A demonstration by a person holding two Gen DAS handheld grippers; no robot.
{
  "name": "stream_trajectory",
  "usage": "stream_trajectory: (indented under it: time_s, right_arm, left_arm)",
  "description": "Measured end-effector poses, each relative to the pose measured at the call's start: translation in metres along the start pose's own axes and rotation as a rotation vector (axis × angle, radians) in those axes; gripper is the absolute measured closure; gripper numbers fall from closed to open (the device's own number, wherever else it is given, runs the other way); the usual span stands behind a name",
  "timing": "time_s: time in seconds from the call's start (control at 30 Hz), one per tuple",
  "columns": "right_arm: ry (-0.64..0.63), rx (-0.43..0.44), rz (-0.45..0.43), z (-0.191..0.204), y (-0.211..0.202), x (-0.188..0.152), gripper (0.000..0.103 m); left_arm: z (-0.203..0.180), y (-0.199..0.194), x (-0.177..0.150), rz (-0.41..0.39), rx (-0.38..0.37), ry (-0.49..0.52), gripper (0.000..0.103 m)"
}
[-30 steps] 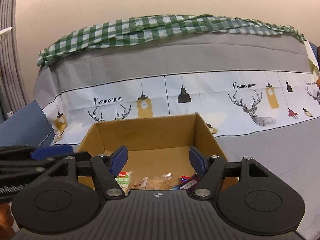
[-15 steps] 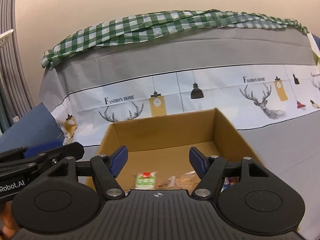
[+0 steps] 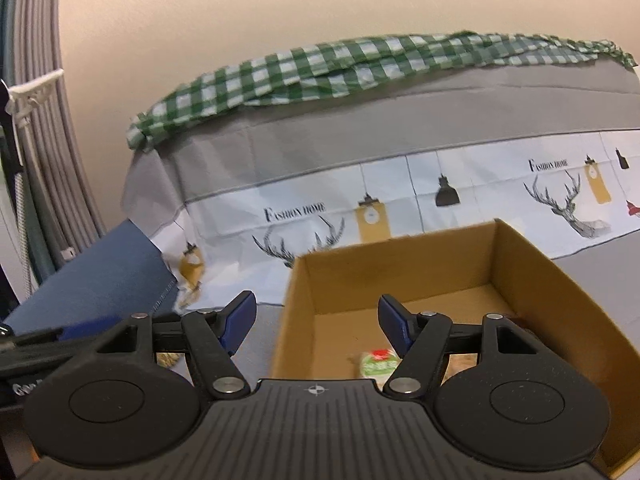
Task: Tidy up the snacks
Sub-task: 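Move both tools back to the remaining snacks on the sofa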
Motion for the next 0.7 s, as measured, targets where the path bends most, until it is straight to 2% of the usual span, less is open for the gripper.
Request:
stream_trajectory:
  time_s: [0.1,0.2,0.23,0.27,0.3,0.33,0.37,0.4,0.47,0.53,0.63,0.67,0.7]
  right_arm:
    - [-0.002,-0.007,-0.002,0.007,0.000,-0.003,0.032]
    - [-0.005,0.003,0.014,0.012,0.001,-0.007,0.030]
    - [-0.005,0.011,0.018,0.013,0.002,-0.007,0.030]
    - [-0.005,0.021,0.025,0.014,0.002,-0.008,0.030]
    - [-0.005,0.028,0.034,0.015,0.004,-0.010,0.030]
    - [-0.006,0.036,0.047,0.016,0.005,-0.011,0.030]
    - [-0.004,0.045,0.057,0.017,0.007,-0.012,0.030]
    - [-0.001,0.052,0.061,0.018,0.008,-0.013,0.030]
    - [0.000,0.062,0.068,0.020,0.010,-0.013,0.031]
    - [0.002,0.075,0.079,0.022,0.013,-0.014,0.034]
    - [-0.018,0.099,0.096,0.032,0.017,-0.019,0.055]
    - [-0.032,0.116,0.097,0.037,0.016,-0.021,0.065]
    - [-0.051,0.133,0.096,0.044,0.016,-0.022,0.069]
  left_arm:
    - [0.013,-0.004,-0.002,0.014,0.030,0.007,0.018]
    - [0.021,-0.004,-0.003,0.037,0.016,0.009,0.019]
    - [0.022,-0.003,-0.005,0.052,0.009,0.014,0.027]
    - [0.022,-0.002,-0.005,0.060,0.007,0.024,0.047]
    - [0.022,-0.001,-0.004,0.066,0.003,0.031,0.057]
    - [0.023,0.001,-0.003,0.067,0.001,0.036,0.072]
    - [0.023,0.002,-0.001,0.061,0.004,0.040,0.083]
    - [0.025,0.004,0.003,0.053,0.013,0.043,0.086]
    - [0.030,0.011,0.017,0.033,0.043,0.037,0.089]
    - [0.040,0.022,0.037,0.015,0.061,-0.017,0.089]
    - [0.060,0.040,0.062,-0.017,0.076,-0.092,0.088]
    - [0.067,0.045,0.065,-0.033,0.095,-0.088,0.088]
    - [0.074,0.049,0.064,-0.044,0.123,-0.067,0.088]
Point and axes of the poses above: each gripper's, at about its wrist camera, not at the fingertips, and y roughly the way its jaws point, z to its left, x to its top, the point moved 9 cm from there along y, roughly the way its jaws point, and after that the axes turned 3 degrees about z, right-handed, at the moved point
